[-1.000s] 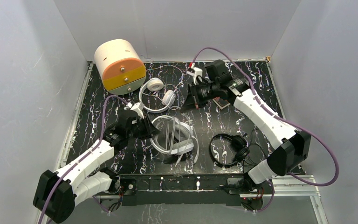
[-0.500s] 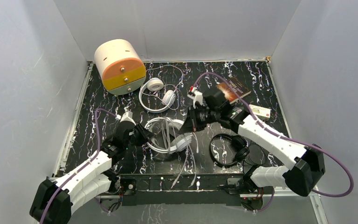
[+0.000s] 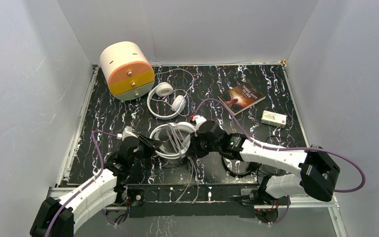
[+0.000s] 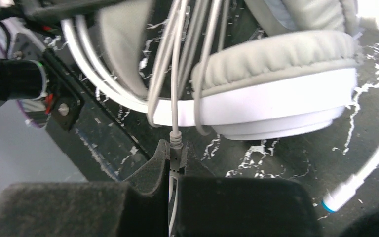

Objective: Wrap the headphones
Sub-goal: Wrap the headphones cable around the headphones.

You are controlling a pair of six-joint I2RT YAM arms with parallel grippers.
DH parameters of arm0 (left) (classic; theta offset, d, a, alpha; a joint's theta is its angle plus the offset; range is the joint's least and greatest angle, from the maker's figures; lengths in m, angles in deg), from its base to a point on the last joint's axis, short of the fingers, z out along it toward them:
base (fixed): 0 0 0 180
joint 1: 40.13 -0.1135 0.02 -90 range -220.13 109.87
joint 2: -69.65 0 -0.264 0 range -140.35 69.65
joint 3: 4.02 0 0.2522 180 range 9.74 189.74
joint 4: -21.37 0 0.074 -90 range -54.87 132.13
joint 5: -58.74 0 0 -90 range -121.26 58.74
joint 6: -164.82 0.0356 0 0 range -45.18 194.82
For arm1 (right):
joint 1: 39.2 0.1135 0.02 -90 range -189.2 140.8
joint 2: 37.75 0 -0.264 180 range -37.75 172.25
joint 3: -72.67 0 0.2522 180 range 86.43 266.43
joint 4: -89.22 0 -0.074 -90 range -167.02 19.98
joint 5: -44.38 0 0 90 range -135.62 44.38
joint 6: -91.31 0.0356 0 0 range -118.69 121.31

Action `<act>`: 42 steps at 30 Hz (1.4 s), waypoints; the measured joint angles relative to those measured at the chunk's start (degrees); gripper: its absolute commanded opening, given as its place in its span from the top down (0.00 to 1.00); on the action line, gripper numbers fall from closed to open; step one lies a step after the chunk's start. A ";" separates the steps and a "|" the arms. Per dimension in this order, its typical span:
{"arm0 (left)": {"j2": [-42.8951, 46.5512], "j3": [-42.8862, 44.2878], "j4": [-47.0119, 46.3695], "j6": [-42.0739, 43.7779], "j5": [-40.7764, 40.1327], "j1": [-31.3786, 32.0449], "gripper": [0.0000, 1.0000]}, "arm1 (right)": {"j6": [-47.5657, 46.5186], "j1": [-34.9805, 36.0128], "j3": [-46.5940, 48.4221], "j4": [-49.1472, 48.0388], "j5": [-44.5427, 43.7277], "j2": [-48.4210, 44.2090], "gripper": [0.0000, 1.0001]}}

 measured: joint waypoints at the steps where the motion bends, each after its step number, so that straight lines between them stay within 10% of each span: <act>1: 0.22 -0.17 -0.63 -0.94 0.02 0.00 1.00 | -0.07 0.11 -0.68 -0.74 -0.85 0.07 0.95; 17: 5.88 -8.55 -19.87 -9.53 1.68 -0.04 1.00 | -3.56 0.04 3.50 6.75 -2.08 -5.99 0.11; 34: -3.45 -0.28 -34.77 -16.92 7.67 -2.23 1.00 | -12.20 -30.56 9.44 15.37 10.51 -14.36 0.01; 42: -6.08 6.40 -38.23 -18.29 12.04 -2.69 1.00 | -13.64 -32.48 1.66 9.66 25.90 -12.57 0.05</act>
